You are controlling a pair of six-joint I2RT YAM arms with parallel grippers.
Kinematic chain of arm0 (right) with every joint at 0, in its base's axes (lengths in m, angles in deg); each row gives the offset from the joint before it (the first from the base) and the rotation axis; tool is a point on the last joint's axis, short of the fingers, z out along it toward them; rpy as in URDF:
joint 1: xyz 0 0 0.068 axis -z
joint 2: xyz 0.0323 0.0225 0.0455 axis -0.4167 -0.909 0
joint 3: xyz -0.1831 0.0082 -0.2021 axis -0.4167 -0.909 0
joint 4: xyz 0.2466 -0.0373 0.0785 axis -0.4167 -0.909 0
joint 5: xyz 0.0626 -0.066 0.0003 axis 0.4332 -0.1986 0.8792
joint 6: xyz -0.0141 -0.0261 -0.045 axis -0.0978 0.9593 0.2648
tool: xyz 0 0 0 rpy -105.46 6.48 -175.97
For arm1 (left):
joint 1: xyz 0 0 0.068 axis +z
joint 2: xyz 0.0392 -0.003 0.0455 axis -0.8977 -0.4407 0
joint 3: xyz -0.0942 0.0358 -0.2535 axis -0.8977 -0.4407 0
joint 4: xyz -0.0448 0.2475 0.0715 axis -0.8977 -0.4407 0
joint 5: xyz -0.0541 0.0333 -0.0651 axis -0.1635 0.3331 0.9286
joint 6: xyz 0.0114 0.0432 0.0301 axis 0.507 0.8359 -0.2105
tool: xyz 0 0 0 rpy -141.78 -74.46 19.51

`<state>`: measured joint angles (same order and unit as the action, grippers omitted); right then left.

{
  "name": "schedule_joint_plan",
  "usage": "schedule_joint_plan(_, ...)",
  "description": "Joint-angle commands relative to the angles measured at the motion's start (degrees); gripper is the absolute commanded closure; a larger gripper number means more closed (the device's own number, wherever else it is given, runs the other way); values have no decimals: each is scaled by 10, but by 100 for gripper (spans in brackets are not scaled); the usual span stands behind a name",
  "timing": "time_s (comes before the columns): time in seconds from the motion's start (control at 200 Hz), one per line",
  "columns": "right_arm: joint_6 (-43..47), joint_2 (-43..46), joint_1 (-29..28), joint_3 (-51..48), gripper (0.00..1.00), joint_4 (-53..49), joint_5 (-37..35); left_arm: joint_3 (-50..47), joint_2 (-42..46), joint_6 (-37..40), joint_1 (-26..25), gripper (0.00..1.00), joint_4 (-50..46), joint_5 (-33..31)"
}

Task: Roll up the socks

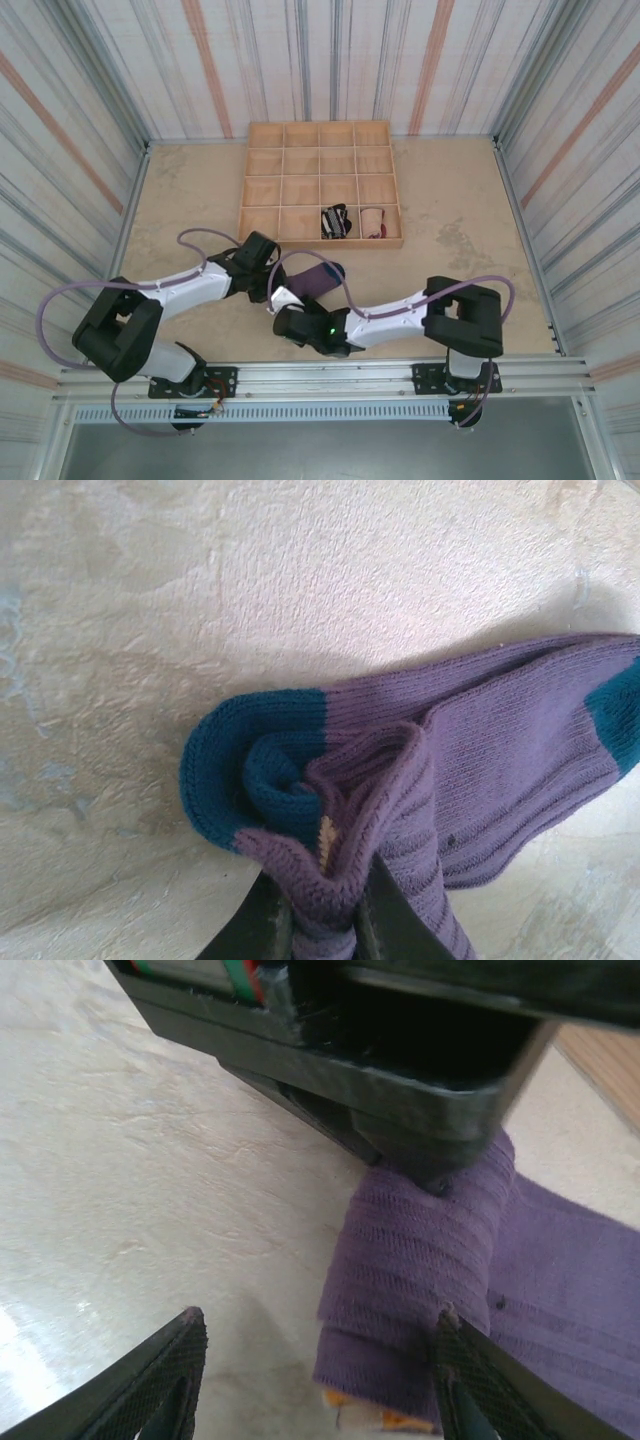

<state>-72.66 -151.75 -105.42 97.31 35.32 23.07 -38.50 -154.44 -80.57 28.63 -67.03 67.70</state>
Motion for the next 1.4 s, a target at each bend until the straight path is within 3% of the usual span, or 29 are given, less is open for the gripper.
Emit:
schedule_joint_plan(0.0,37,-37,-11,21,39,-12,-90,-22,5,0,6,100,-57,3)
schedule_joint_plan(0.321,41,-95,-16,26,50,-4,-134,-44,29,5,10,100,-59,14)
schedule_joint_plan(0.396,37,-103,-13,24,60,3,-130,-47,32,7,11,99,-58,17)
schedule_joint_plan(0.526,18,-106,-1,12,88,15,-108,-52,42,10,13,93,-59,18)
schedule_joint_plan(0.641,6,-95,8,-11,100,35,-74,-70,67,10,23,69,-41,29)
schedule_joint_plan(0.706,2,-87,13,-24,100,46,-51,-81,90,13,25,55,-27,34)
schedule_joint_plan(0.771,-1,-82,18,-34,100,52,-31,-94,118,13,27,34,-16,31)
schedule_joint_plan(0.852,-7,-76,29,-42,100,58,2,-112,149,14,37,22,-5,37)
schedule_joint_plan(1.082,-30,-49,75,-66,100,87,134,-186,245,14,77,17,64,83)
schedule_joint_plan(1.393,-69,-34,148,-74,100,102,282,-218,340,26,120,16,12,87)
